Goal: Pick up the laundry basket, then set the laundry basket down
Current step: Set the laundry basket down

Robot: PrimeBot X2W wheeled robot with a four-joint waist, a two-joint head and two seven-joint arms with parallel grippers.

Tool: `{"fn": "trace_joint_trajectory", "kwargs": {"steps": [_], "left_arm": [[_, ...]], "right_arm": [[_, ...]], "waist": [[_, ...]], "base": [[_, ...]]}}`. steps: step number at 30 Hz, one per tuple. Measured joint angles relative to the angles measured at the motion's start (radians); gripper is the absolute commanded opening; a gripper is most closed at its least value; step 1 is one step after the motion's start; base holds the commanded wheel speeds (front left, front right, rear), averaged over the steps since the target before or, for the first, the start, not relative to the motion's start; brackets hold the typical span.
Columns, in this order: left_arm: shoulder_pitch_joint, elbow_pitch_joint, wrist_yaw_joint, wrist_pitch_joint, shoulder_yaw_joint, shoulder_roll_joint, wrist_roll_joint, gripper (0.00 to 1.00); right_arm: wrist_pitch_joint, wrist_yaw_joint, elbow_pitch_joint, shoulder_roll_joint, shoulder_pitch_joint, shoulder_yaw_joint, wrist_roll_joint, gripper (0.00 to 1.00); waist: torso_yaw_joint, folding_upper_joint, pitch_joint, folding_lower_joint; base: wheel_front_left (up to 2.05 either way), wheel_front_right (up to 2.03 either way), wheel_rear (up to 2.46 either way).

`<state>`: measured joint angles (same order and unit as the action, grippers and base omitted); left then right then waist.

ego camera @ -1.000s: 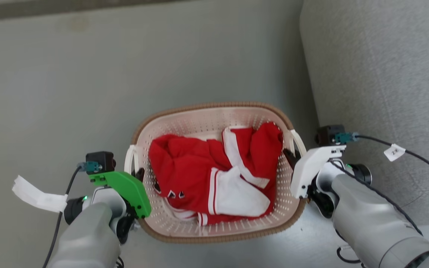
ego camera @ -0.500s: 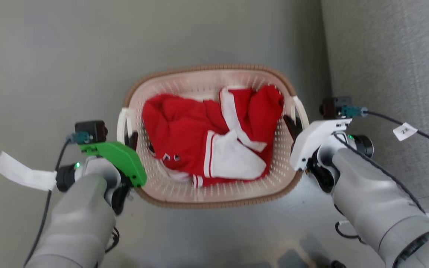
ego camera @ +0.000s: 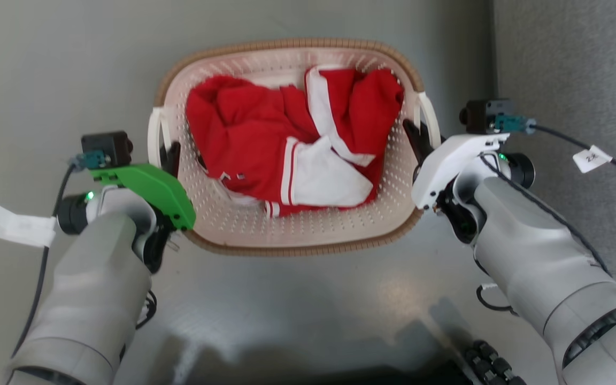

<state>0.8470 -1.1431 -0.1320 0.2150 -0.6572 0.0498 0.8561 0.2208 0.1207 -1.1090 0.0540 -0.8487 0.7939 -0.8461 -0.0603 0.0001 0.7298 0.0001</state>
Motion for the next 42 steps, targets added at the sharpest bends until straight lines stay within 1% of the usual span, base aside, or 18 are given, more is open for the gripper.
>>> {"fn": "trace_joint_trajectory", "kwargs": {"steps": [8, 15, 32, 33, 34, 35, 36, 37, 42], "left_arm": [[0.034, 0.013, 0.000, 0.008, 0.001, 0.009, -0.010, 0.00], [0.055, 0.014, 0.000, 0.016, -0.001, 0.010, -0.016, 0.00], [0.068, -0.005, 0.000, 0.028, -0.012, 0.008, -0.017, 0.00], [0.068, -0.006, 0.000, 0.028, -0.012, 0.007, -0.017, 0.00], [0.070, -0.007, 0.000, 0.028, -0.012, 0.006, -0.017, 0.00], [0.071, -0.007, 0.000, 0.028, -0.012, 0.006, -0.017, 0.00], [0.071, -0.008, 0.000, 0.028, -0.013, 0.006, -0.017, 0.26], [0.071, -0.008, 0.000, 0.028, -0.012, 0.005, -0.017, 1.00], [0.081, -0.012, 0.000, 0.033, -0.017, 0.008, -0.018, 1.00]], "right_arm": [[0.009, 0.000, 0.014, 0.006, -0.017, -0.003, -0.018, 0.00], [0.018, 0.000, 0.016, 0.007, -0.031, -0.004, -0.025, 0.00], [0.022, 0.000, 0.012, 0.008, -0.045, 0.015, -0.036, 0.00], [0.024, 0.000, 0.011, 0.008, -0.045, 0.015, -0.036, 0.11], [0.025, 0.000, 0.009, 0.008, -0.047, 0.016, -0.036, 0.11], [0.025, 0.000, 0.008, 0.008, -0.048, 0.017, -0.036, 0.17], [0.025, 0.000, 0.007, 0.008, -0.049, 0.017, -0.036, 0.39], [0.025, 0.000, 0.007, 0.008, -0.051, 0.018, -0.036, 1.00], [0.027, 0.003, -0.003, 0.008, -0.055, 0.019, -0.042, 1.00]], "waist": [[-0.006, 0.0000, 0.080, 0.0000], [-0.006, 0.0000, 0.129, 0.0000], [0.004, 0.0000, 0.183, 0.0000], [0.004, 0.0000, 0.183, 0.0000], [0.005, 0.0000, 0.185, 0.0000], [0.005, 0.0000, 0.185, 0.0000], [0.006, 0.0000, 0.185, 0.0000], [0.006, 0.0000, 0.185, 0.0000], [0.007, 0.0000, 0.184, -0.0001]], "base": [[0.00, 0.00, 0.00], [0.00, 0.00, 0.00], [0.00, 0.00, 0.00], [0.00, 0.00, 0.00], [0.00, 0.00, 0.00], [0.00, 0.00, 0.00], [0.00, 0.00, 0.00], [0.00, 0.00, 0.00], [0.00, 0.00, 0.00]]}}
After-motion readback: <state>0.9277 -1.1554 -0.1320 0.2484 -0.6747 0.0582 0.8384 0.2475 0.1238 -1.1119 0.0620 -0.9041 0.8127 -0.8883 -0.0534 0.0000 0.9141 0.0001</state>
